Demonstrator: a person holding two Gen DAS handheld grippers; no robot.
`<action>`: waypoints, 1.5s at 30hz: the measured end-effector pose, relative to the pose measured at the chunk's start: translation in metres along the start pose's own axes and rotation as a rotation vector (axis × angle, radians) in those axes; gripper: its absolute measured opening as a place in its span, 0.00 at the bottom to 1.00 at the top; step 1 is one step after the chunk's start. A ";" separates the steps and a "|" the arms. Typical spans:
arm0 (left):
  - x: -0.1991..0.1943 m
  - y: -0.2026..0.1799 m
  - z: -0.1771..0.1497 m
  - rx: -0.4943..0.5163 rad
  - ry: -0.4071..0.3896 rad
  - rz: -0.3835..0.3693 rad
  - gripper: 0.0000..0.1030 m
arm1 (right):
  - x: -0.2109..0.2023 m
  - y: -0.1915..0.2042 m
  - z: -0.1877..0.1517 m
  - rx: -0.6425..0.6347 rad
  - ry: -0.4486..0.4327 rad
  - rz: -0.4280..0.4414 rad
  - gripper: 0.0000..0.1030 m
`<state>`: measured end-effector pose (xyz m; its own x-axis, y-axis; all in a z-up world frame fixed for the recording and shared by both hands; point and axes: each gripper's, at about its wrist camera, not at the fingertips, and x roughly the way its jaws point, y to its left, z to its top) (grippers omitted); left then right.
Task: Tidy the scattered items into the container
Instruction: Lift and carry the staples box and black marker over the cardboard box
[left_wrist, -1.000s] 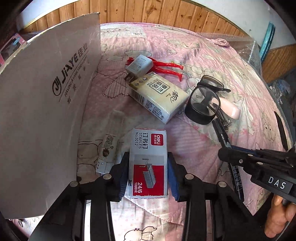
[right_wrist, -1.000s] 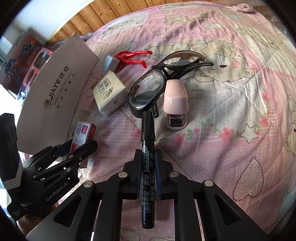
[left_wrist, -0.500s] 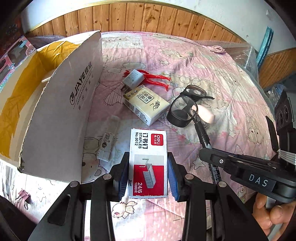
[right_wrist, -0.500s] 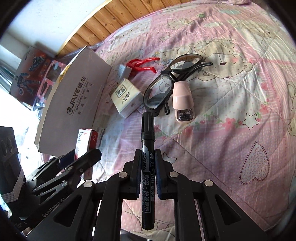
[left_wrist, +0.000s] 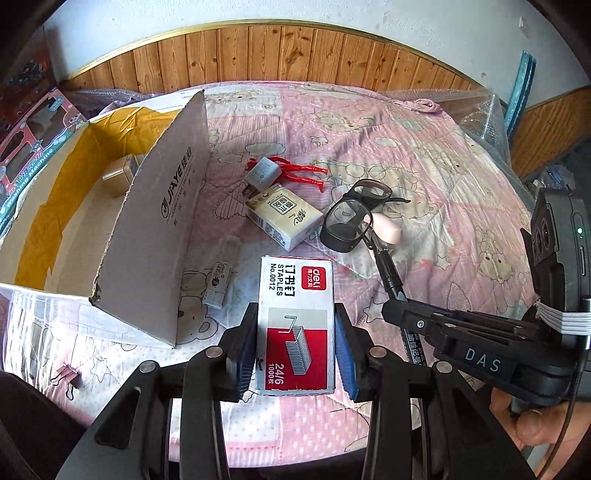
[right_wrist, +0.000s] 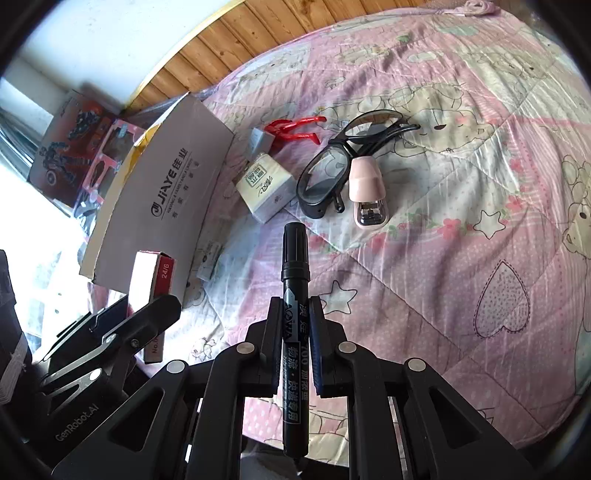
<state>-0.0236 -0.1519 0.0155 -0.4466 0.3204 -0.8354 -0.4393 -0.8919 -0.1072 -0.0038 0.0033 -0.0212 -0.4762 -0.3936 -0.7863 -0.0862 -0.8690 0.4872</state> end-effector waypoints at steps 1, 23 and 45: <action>-0.002 -0.001 0.000 0.001 -0.005 -0.001 0.38 | -0.001 0.001 -0.001 -0.005 -0.001 0.000 0.13; -0.050 0.019 -0.017 -0.070 -0.095 -0.032 0.38 | -0.020 0.047 -0.027 -0.158 -0.033 0.008 0.13; -0.083 0.085 -0.018 -0.188 -0.127 0.030 0.38 | -0.029 0.117 -0.025 -0.267 -0.053 0.055 0.13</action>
<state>-0.0100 -0.2605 0.0660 -0.5570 0.3195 -0.7666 -0.2764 -0.9417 -0.1916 0.0215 -0.0947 0.0496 -0.5194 -0.4326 -0.7369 0.1718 -0.8976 0.4059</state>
